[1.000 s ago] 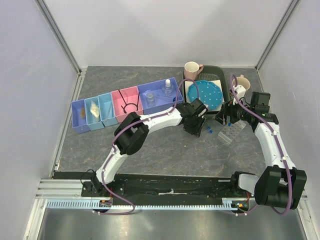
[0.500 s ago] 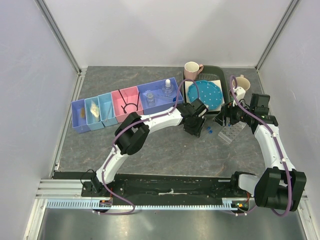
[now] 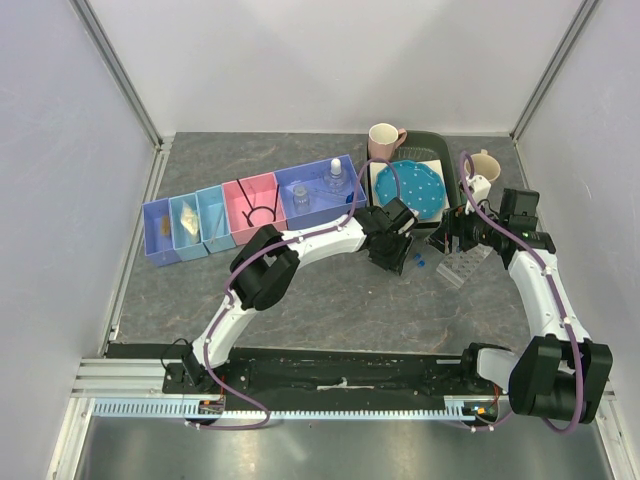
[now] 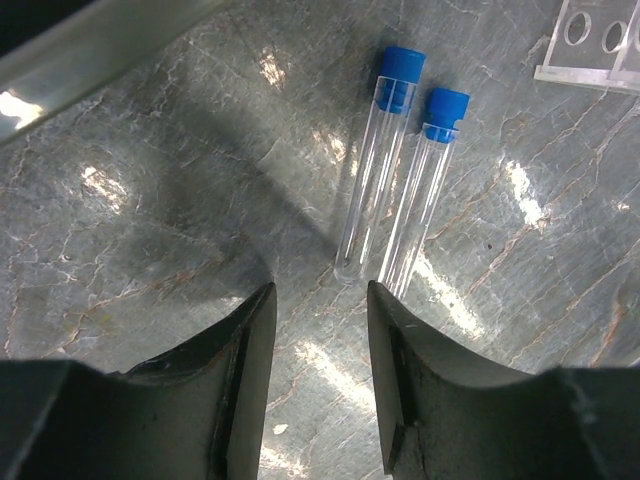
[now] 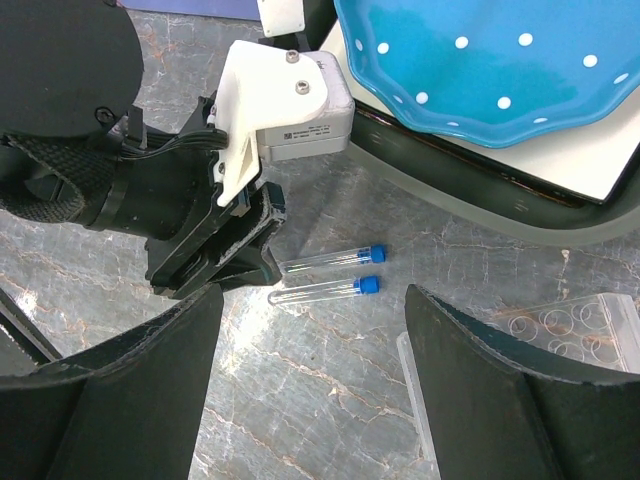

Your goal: Organize the chemistry lab equipment

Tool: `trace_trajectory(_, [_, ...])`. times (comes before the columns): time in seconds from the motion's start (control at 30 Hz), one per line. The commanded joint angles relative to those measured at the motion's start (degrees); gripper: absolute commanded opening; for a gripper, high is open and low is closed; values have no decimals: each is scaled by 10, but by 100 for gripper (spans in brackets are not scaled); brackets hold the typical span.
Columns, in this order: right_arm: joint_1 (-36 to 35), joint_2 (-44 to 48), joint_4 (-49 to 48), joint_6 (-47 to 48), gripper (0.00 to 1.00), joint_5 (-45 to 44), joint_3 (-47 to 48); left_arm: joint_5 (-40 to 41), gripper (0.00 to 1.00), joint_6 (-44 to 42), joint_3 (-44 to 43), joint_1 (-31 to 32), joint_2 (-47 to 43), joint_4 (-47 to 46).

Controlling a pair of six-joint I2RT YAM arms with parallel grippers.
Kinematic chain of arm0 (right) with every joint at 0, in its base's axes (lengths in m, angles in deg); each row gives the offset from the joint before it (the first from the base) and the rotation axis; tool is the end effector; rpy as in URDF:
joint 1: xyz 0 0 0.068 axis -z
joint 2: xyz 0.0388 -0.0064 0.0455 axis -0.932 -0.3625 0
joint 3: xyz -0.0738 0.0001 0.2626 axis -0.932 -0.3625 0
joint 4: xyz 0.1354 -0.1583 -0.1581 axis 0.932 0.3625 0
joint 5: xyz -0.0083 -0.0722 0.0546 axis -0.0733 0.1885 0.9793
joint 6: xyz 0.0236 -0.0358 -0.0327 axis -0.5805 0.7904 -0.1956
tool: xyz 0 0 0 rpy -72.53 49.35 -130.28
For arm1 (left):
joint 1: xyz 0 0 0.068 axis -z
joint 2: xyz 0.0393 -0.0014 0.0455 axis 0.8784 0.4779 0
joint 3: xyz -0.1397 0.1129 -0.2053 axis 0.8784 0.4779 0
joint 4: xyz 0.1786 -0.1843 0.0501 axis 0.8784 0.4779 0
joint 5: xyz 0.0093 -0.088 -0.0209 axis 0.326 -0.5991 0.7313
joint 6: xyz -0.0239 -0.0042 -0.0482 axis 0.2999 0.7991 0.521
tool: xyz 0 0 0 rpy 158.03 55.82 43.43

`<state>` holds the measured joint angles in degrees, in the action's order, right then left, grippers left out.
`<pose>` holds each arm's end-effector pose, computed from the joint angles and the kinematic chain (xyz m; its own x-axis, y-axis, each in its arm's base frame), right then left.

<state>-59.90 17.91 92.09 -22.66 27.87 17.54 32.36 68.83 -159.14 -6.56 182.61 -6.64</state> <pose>0.2374 -0.0126 0.2695 -0.5937 -0.0834 -0.8004 -0.5147 0.8039 0.2980 0.2817 -0.4092 0.1640 -0.7952 0.4434 -0.4137 0.5806 0.7534 -0.3087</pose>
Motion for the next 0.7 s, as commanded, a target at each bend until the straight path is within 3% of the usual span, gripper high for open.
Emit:
trace_trajectory(0.0, [0,15,-16,-6,81,4,-1,9,47,7,-28,4,14,-6])
trace_trajectory(0.43, [2,21,-13,-6,82,-12,-3,10,48,23,-29,10,15,-15])
trace_trajectory(0.67, [17,22,-10,-15,83,-82,-1,34,49,28,-28,10,17,-30])
